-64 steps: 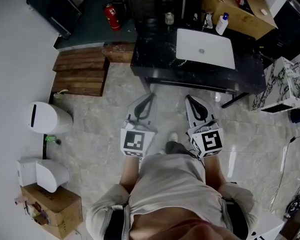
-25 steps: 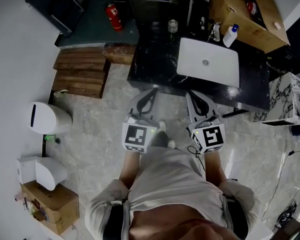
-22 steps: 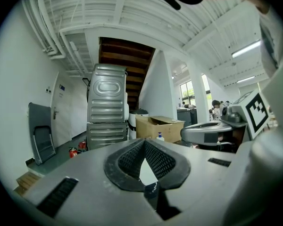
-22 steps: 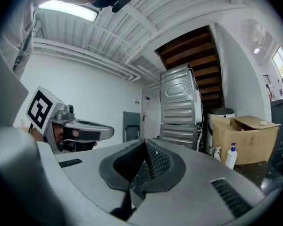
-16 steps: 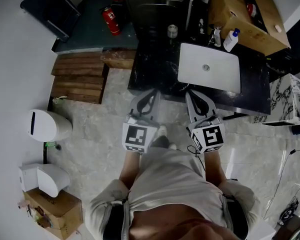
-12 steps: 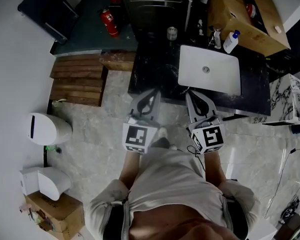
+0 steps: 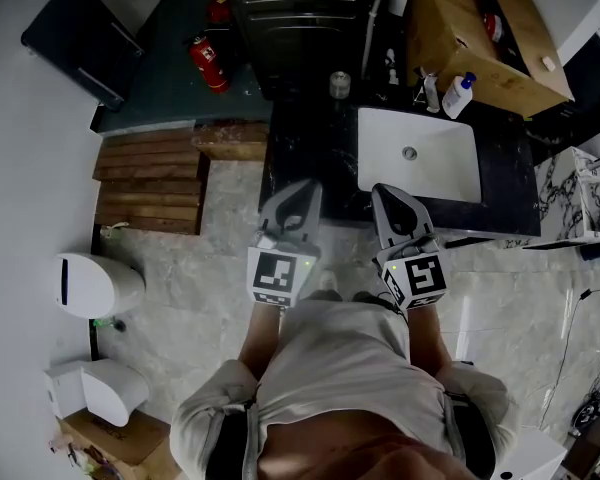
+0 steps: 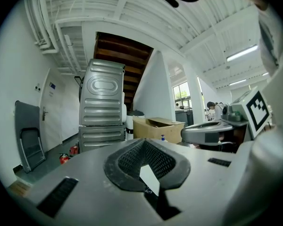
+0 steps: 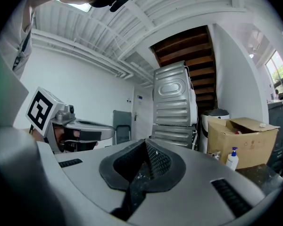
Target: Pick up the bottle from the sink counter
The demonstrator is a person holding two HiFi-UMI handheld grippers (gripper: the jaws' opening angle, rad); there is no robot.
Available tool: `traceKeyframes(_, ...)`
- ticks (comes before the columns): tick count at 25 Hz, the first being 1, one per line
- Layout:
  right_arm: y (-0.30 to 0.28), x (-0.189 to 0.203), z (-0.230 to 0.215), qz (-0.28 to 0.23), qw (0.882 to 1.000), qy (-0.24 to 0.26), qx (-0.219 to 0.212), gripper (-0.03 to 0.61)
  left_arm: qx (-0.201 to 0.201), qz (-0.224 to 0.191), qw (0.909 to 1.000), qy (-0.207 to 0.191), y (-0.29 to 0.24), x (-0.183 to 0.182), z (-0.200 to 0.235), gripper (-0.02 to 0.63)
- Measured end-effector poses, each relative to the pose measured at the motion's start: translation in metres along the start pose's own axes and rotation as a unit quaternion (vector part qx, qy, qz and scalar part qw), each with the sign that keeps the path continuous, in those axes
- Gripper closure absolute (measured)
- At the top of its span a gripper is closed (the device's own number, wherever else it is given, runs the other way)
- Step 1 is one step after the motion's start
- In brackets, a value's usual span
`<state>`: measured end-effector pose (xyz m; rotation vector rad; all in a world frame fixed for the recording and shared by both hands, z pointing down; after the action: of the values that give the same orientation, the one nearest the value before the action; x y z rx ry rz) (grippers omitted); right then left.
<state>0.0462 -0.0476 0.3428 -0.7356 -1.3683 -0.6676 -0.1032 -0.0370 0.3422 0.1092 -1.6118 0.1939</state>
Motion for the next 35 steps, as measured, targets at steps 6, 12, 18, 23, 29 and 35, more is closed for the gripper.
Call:
traceKeyframes(6,-0.016,0.001,-0.001,0.005,1.0,-0.003,0.009,0.581,0.005,0.004,1.0,0.006,-0.013,0.005,0.016,0.611)
traceKeyframes(12,-0.024,0.007,-0.01,0.016,1.0,-0.008,0.016,0.581,0.011,0.012,0.9998,0.011,-0.025,0.01,0.021,0.611)
traceKeyframes(18,-0.035,0.01,-0.022,0.02,1.0,-0.011,0.01,0.581,0.009,0.016,0.9998,0.011,-0.041,0.012,0.024,0.611)
traceKeyframes(23,-0.05,0.012,-0.037,0.02,1.0,-0.012,0.0,0.581,0.0,0.018,0.9998,0.009,-0.059,0.011,0.03,0.612)
traceKeyframes(29,-0.067,0.015,-0.062,0.018,1.0,-0.015,-0.009,0.581,-0.005,0.023,0.9997,0.005,-0.087,0.012,0.032,0.611)
traceKeyframes(35,-0.08,0.019,-0.094,0.017,1.0,-0.019,-0.011,0.581,-0.004,0.027,0.9996,0.0,-0.121,0.014,0.026,0.611)
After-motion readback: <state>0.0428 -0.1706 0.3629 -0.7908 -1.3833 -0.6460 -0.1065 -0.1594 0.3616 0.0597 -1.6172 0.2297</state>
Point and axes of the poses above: the fingertips, and each gripper's own axes: y backward along the fingers, z to its left, x out of its underside, the point moved 5 cm from there along y, backward along the fingers, and after that the axes turned 14 degrees about -x, right-handed, at the moved point
